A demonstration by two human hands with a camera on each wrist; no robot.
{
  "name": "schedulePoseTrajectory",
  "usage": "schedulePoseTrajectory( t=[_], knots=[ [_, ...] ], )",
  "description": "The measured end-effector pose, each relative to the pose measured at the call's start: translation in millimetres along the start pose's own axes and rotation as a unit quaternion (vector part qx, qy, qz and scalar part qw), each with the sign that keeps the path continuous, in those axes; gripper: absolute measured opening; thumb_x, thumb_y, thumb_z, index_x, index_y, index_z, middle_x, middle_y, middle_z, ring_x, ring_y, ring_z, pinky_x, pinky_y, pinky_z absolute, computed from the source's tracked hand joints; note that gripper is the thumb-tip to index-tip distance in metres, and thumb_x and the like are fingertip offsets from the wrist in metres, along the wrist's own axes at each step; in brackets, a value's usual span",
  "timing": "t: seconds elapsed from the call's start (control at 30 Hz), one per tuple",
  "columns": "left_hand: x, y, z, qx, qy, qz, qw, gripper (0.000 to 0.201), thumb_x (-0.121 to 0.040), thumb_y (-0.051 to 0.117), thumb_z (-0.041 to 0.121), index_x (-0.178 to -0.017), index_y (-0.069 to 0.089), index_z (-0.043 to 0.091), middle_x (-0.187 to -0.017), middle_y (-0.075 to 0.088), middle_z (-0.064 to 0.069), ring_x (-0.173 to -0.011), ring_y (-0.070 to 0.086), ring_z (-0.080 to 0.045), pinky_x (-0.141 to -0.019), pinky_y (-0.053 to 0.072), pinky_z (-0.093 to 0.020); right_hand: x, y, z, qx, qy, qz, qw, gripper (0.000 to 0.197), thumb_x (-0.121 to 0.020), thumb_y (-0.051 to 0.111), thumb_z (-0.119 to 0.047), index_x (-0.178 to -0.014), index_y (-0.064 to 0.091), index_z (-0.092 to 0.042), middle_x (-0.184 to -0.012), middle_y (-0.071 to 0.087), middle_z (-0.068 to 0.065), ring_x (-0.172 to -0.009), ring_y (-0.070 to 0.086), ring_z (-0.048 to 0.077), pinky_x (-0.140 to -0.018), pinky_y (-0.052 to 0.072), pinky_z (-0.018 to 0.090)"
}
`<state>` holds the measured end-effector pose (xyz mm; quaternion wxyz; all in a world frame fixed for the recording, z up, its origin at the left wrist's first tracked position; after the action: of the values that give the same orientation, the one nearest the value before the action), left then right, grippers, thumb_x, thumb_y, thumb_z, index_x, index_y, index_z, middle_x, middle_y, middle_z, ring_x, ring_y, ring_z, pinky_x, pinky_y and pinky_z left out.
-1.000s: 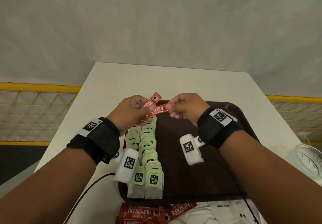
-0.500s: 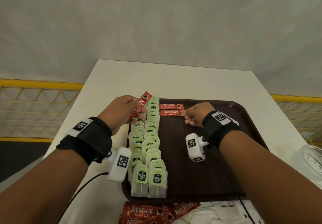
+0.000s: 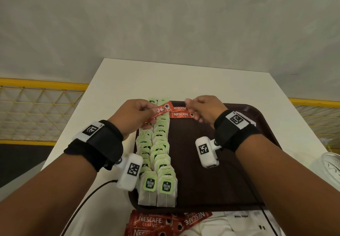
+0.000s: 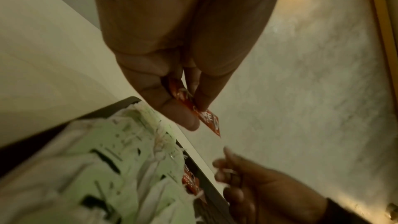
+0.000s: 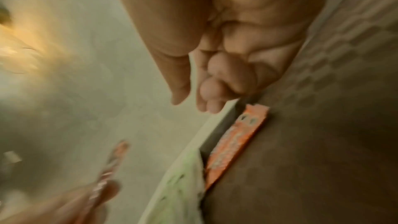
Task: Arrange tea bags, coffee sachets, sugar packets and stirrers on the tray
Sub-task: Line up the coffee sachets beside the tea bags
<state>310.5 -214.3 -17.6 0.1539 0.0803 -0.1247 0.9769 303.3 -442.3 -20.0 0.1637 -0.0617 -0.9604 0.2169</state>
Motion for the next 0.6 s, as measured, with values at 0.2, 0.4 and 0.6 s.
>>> schedulePoseTrajectory(
  t=[0.2,0.4,0.6],
  knots=[
    [0,15,14,-0.019,0.035,-0.005,0.999,0.016,-0.094,0.064,0.013,-0.106,0.073,0.008,-0.093,0.071,-0.008,-0.071,0.069,-0.006,-0.058,0.054,-0.018,16,21,-23,-0.104,-0.05,-0.094,0.989,0.001,-0.088,0.066,-0.005,-0.089,0.067,-0.005,-0.067,0.064,0.006,-0.05,0.057,0.008,-0.046,0.047,0.017],
    [8,-8,10,-0.036,0.034,0.028,0.998,0.018,-0.095,0.062,0.025,-0.109,0.069,0.015,-0.107,0.067,-0.003,-0.087,0.067,-0.01,-0.071,0.057,-0.027,16,-18,33,-0.156,0.083,-0.029,0.984,0.004,-0.092,0.061,-0.006,-0.091,0.064,-0.003,-0.073,0.064,0.008,-0.049,0.056,0.006,-0.043,0.045,0.014],
    [22,-19,0,-0.068,0.029,0.043,0.996,0.01,-0.096,0.061,0.023,-0.102,0.068,0.019,-0.098,0.066,0.003,-0.082,0.063,-0.009,-0.063,0.051,-0.02,21,-16,58,-0.08,0.19,-0.018,0.978,0.008,-0.097,0.056,-0.01,-0.094,0.062,-0.006,-0.076,0.061,0.004,-0.054,0.05,0.008,-0.046,0.04,0.017]
  ],
)
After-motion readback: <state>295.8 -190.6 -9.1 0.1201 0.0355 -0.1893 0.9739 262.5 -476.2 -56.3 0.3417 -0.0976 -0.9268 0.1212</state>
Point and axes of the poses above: each hand's wrist, its own x-axis away from the middle knuckle, its own y-axis out of the palm, z = x × y, the point moved 7 cm from there along -x, towards the middle knuckle
